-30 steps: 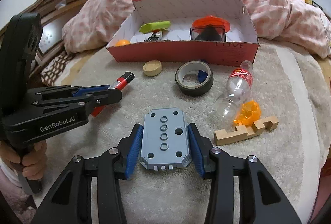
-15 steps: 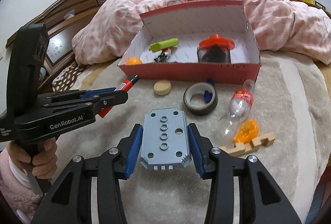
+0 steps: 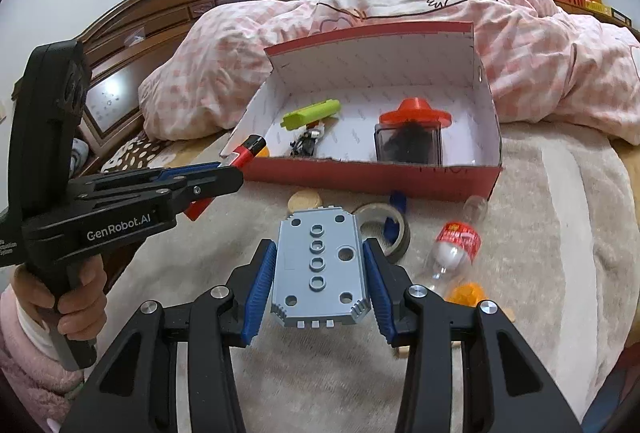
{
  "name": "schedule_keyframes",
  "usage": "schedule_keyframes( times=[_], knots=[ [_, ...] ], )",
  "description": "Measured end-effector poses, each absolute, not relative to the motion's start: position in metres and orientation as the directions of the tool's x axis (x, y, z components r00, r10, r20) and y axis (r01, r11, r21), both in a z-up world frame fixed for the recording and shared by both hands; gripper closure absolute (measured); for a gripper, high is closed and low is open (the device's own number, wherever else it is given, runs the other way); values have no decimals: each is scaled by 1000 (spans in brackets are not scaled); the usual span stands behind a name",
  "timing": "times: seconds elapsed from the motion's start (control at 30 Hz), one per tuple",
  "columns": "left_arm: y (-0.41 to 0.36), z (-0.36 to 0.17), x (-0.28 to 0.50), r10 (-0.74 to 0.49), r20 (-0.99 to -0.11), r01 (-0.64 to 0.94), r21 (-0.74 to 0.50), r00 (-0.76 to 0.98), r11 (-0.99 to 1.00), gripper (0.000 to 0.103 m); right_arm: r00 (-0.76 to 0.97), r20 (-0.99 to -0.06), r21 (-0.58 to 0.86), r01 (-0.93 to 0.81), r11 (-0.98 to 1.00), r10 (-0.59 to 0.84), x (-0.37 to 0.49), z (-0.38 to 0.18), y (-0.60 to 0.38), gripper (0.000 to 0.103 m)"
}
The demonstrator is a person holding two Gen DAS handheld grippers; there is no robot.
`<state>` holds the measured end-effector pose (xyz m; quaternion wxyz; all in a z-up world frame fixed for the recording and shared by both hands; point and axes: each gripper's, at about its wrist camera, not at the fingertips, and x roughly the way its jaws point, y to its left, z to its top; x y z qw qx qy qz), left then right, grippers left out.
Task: Organize objects
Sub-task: 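Lift and carry the red lighter and grey block with both tools over the box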
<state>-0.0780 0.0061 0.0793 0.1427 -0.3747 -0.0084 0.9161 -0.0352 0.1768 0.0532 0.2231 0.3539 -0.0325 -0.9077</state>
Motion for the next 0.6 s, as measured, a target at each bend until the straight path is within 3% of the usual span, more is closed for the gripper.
schedule_keyframes(
  times=[0.6],
  knots=[
    [15,96,-111,290,-652,-275,-128,-701,-953,84,-669,-610,215,376,-901,-425,-70,74,181,58]
  ],
)
